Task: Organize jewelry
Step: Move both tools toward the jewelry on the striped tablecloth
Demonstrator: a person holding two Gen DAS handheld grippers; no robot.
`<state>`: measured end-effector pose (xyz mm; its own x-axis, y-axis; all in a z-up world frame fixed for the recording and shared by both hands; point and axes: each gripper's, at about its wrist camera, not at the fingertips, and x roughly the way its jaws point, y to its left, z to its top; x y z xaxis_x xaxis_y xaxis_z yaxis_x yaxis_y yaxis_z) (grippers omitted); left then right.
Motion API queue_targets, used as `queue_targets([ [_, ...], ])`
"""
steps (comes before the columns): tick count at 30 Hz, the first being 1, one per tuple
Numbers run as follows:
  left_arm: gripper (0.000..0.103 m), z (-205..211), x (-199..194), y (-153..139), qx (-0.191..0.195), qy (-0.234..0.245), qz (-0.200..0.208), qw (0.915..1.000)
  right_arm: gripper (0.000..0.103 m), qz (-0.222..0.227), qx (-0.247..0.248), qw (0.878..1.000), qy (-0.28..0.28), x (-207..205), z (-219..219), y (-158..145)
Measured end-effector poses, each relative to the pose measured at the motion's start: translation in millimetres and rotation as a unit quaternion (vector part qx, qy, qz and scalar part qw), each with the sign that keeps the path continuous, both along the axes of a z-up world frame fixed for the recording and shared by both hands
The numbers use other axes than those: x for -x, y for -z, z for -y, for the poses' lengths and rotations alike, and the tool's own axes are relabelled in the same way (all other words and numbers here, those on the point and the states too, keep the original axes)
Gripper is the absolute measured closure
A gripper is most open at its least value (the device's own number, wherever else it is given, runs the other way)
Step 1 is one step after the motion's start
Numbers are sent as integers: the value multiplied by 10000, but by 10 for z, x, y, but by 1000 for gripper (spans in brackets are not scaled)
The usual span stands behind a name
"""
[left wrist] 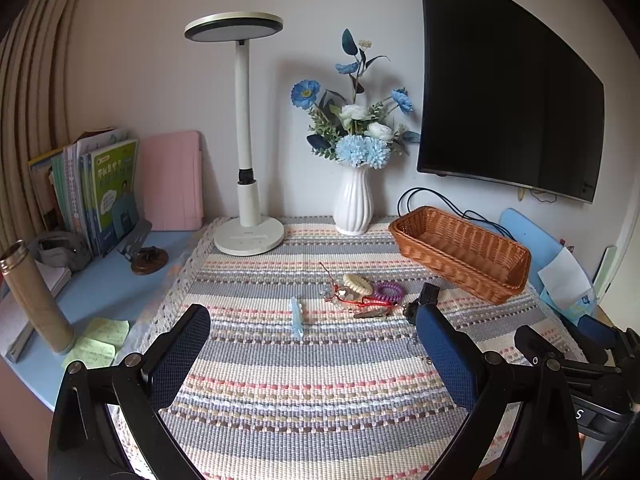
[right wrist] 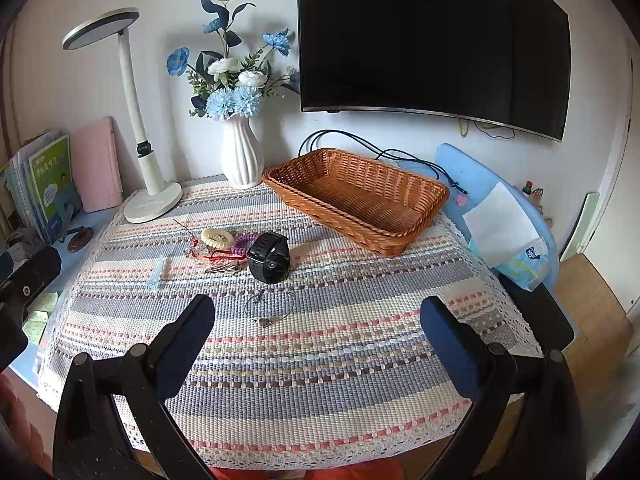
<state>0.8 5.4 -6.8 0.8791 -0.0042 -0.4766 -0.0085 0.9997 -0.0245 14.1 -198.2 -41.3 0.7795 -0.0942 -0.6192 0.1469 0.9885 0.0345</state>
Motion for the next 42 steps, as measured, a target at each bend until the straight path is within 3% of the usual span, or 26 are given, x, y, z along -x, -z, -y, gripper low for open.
queue_targets([
  [11, 1, -20, 16, -27, -137, -68, 77, 9999, 0, -37, 21, 10000, -60, 13, -64, 13],
  [19, 1, -76, -4, -3, 45, -69, -9, 10000, 0, -70, 92, 9999, -71, 1, -98, 30],
  [32, 1, -284, -143, 42, -166, -3, -33, 9999, 0, -190, -4, 9998, 2, -133, 64, 126],
  [35, 1, -483, -314, 82, 127, 227, -133, 9996, 0, -243, 22, 9997, 73, -205, 161, 172],
  [38, 10, -623, -556, 121, 338, 597, -277, 9973, 0, -399, -75, 9990, 168, -327, 290, 259],
  [42, 23, -695, -995, 253, 422, 1006, -697, 9916, 8, -615, -216, 9978, 131, -488, 393, 414],
])
